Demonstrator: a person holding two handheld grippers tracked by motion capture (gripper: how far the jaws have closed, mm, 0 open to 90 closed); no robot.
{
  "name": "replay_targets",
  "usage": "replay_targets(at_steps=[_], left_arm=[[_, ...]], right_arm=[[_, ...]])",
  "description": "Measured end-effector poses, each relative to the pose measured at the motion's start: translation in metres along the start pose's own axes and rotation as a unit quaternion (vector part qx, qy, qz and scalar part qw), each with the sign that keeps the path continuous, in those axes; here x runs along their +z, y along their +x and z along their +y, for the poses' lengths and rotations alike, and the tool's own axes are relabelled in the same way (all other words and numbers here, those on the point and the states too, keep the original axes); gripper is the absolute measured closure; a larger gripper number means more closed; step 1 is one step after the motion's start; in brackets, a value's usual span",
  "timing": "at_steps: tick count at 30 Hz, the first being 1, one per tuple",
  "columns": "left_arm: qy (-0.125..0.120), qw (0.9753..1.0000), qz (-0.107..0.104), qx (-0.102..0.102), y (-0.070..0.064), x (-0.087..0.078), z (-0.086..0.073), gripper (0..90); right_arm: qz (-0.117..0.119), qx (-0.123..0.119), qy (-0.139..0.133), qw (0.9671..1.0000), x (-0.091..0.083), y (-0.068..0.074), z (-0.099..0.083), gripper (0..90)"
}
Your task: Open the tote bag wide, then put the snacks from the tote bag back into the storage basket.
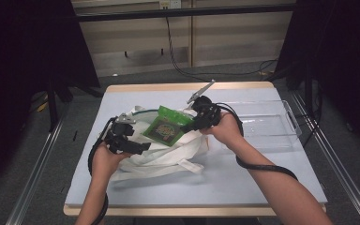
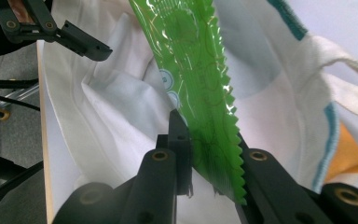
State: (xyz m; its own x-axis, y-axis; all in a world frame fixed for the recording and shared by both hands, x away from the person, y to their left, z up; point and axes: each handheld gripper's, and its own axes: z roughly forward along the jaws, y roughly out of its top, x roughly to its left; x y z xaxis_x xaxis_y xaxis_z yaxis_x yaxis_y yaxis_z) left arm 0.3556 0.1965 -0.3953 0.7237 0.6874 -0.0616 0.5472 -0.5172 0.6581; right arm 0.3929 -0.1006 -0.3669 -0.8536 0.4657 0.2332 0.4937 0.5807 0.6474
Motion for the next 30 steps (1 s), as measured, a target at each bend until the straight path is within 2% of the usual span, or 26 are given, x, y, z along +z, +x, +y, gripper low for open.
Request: replay_targets(at_steps=[3, 6, 10, 11, 13, 14, 17, 18, 19, 22, 24, 27, 30], left_arm=[[0.003, 0.9999, -0.008, 0.006, 0.001, -0.001, 0.001, 12.4], [-0.003, 1.0, -0.006, 0.006, 0.0, -0.001, 0.002, 11.2], [-0.008, 0.9999, -0.011, -0.009, 0.001, 0.0, 0.002, 9.8], [-0.002, 0.9998, -0.02, -0.01, 0.003, 0.0, 0.002, 9.6], [0.0, 0.9997, -0.02, -0.014, 0.003, 0.001, 0.002, 9.3], [-0.01, 0.9994, -0.02, -0.025, 0.002, 0.002, 0.001, 9.2], [-0.009, 0.9994, -0.015, -0.03, 0.002, 0.001, 0.0, 9.1], [-0.003, 0.9996, -0.017, -0.023, 0.004, 0.001, 0.0, 9.1], [-0.009, 0.9993, -0.017, -0.033, 0.002, 0.002, -0.001, 9.0], [-0.008, 0.9995, -0.009, -0.028, 0.001, 0.001, 0.0, 8.9], [-0.012, 0.9995, -0.017, -0.024, -0.001, 0.001, 0.002, 8.8], [-0.014, 0.9996, -0.011, -0.021, -0.002, 0.001, 0.002, 9.0], [-0.006, 0.9997, -0.015, -0.017, -0.001, 0.001, 0.0, 9.1]], right_arm=[[-0.001, 0.0, -0.001, 1.0, -0.004, 0.001, 0.001, 81.1], [0.0, -0.008, 0.002, 1.0, -0.01, 0.004, 0.004, 81.0], [-0.002, -0.009, 0.009, 0.9999, -0.016, 0.008, 0.008, 81.0], [-0.003, -0.012, 0.009, 0.9999, -0.017, 0.007, 0.008, 81.0], [-0.009, -0.011, 0.009, 0.9999, -0.019, 0.007, 0.009, 81.0], [-0.007, -0.008, 0.009, 0.9999, -0.02, 0.007, 0.009, 81.0], [-0.012, 0.0, 0.006, 0.9999, -0.022, 0.005, 0.008, 80.9], [-0.009, 0.002, 0.005, 0.9999, -0.023, 0.005, 0.008, 80.9], [-0.008, 0.003, 0.001, 1.0, -0.024, 0.004, 0.008, 81.0], [-0.011, -0.002, 0.001, 0.9999, -0.027, 0.005, 0.009, 80.9], [-0.01, 0.001, -0.002, 1.0, -0.03, 0.006, 0.01, 80.9], [-0.01, -0.006, -0.001, 0.9999, -0.035, 0.008, 0.012, 80.9], [-0.01, -0.005, 0.0, 0.9999, -0.04, 0.008, 0.014, 80.9]])
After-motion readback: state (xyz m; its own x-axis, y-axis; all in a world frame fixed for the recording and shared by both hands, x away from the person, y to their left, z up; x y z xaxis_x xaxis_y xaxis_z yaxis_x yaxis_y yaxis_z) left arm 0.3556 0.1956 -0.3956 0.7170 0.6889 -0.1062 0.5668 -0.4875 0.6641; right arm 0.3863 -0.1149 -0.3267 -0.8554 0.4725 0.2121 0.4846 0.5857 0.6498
